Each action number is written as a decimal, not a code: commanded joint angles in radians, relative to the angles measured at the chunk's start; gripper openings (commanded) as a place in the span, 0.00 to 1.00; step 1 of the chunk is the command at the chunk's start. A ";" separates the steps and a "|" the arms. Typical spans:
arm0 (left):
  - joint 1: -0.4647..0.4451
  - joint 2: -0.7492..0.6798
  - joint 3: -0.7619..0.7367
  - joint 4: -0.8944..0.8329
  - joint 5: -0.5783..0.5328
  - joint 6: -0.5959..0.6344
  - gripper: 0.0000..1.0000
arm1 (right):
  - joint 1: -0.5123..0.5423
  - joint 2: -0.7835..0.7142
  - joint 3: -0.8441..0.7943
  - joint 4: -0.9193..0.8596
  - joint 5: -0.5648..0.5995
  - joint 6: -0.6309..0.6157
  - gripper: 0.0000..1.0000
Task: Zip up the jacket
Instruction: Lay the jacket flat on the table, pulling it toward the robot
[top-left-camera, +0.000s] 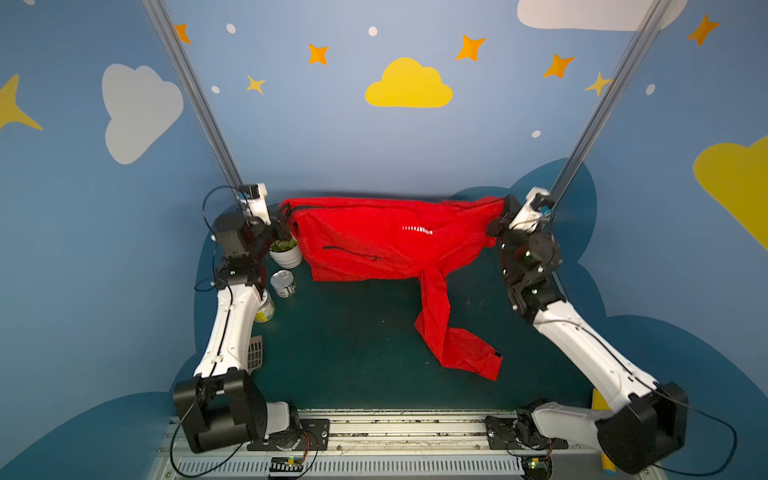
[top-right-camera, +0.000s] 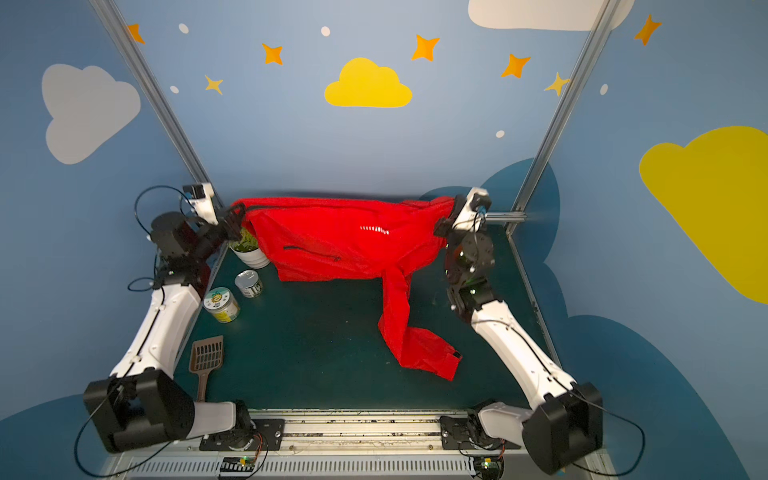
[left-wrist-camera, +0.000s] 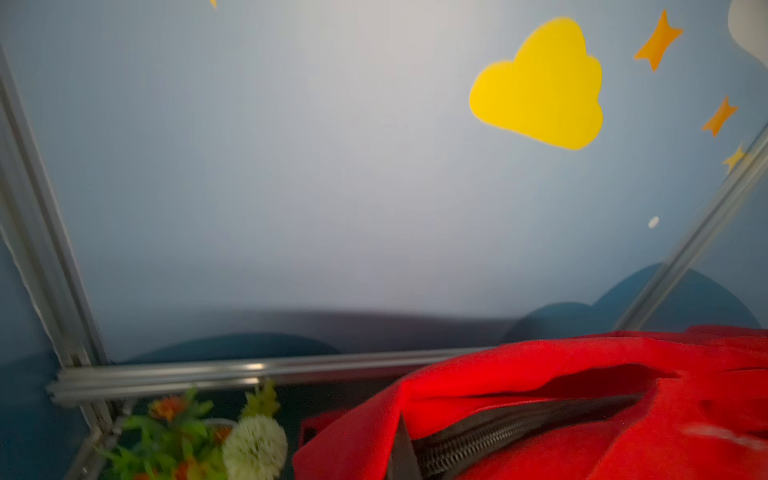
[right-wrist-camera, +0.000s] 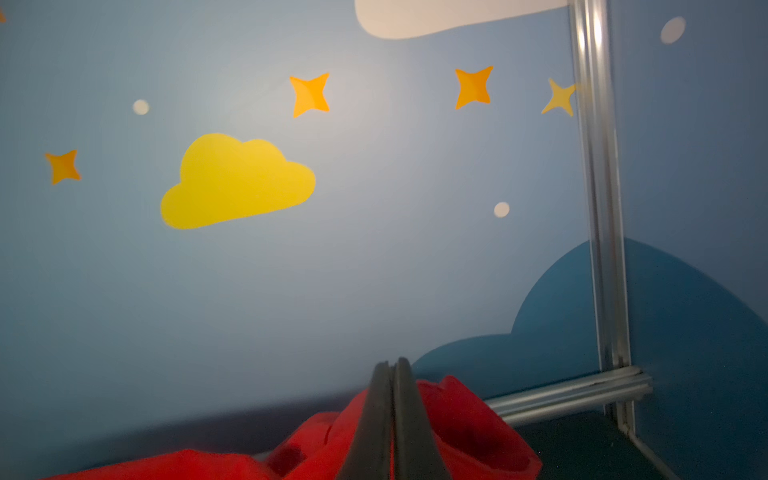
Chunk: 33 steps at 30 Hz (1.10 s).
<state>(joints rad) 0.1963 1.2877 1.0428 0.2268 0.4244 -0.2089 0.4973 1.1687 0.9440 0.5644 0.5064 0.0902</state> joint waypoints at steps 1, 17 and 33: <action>-0.022 -0.105 -0.153 0.022 0.041 0.027 0.03 | 0.068 -0.091 -0.158 -0.025 0.178 0.020 0.00; -0.119 -0.514 -0.461 -0.537 -0.179 0.235 0.03 | -0.050 -0.484 -0.393 -1.075 0.503 0.839 0.00; -0.161 -0.583 -0.511 -0.718 -0.183 0.550 0.03 | -0.207 -0.413 -0.383 -1.530 0.354 1.361 0.00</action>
<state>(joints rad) 0.0418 0.7147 0.5106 -0.4259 0.2924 0.1642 0.3206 0.7586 0.5400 -0.7780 0.8120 1.3354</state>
